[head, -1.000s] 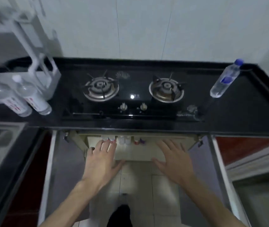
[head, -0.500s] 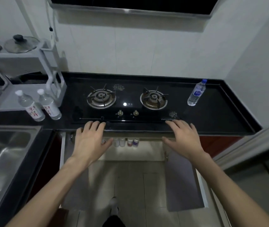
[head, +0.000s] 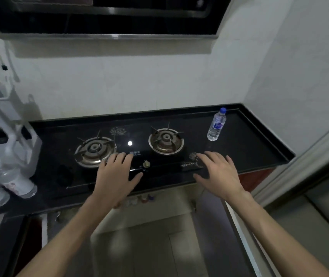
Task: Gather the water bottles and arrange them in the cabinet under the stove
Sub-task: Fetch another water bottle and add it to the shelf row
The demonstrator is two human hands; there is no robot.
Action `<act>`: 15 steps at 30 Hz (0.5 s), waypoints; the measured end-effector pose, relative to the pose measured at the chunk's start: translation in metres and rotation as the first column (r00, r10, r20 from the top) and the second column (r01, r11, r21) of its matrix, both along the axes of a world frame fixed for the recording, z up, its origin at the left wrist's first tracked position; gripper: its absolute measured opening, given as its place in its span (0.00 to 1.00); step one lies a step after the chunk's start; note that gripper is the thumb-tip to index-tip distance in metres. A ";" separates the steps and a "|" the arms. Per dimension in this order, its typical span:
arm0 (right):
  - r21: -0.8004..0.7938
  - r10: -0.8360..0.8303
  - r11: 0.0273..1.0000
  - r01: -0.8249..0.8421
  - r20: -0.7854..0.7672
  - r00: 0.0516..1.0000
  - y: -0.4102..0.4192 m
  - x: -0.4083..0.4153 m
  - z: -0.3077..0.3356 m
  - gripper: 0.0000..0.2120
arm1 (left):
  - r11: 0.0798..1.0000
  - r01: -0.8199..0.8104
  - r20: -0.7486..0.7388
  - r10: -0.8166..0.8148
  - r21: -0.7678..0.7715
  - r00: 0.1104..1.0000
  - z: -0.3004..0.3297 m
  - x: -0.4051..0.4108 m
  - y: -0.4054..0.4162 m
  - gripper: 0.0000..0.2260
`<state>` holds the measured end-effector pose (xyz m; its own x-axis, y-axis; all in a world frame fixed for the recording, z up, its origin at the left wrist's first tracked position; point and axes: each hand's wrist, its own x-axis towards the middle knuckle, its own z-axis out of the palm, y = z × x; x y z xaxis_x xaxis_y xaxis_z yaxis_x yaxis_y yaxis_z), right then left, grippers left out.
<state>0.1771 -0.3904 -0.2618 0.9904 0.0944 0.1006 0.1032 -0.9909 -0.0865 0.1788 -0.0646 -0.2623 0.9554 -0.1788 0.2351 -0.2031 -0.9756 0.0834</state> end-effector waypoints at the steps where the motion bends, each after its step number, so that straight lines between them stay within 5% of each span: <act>1: 0.011 -0.026 1.000 0.026 0.001 1.000 -0.003 0.007 0.001 0.36 | 0.999 0.032 0.004 -0.032 0.003 0.999 0.004 0.015 -0.008 0.30; 15: 0.141 -0.278 0.952 0.272 0.024 0.960 -0.101 0.136 -0.007 0.35 | 0.961 0.278 -0.057 -0.278 -0.012 0.959 0.000 0.210 -0.124 0.29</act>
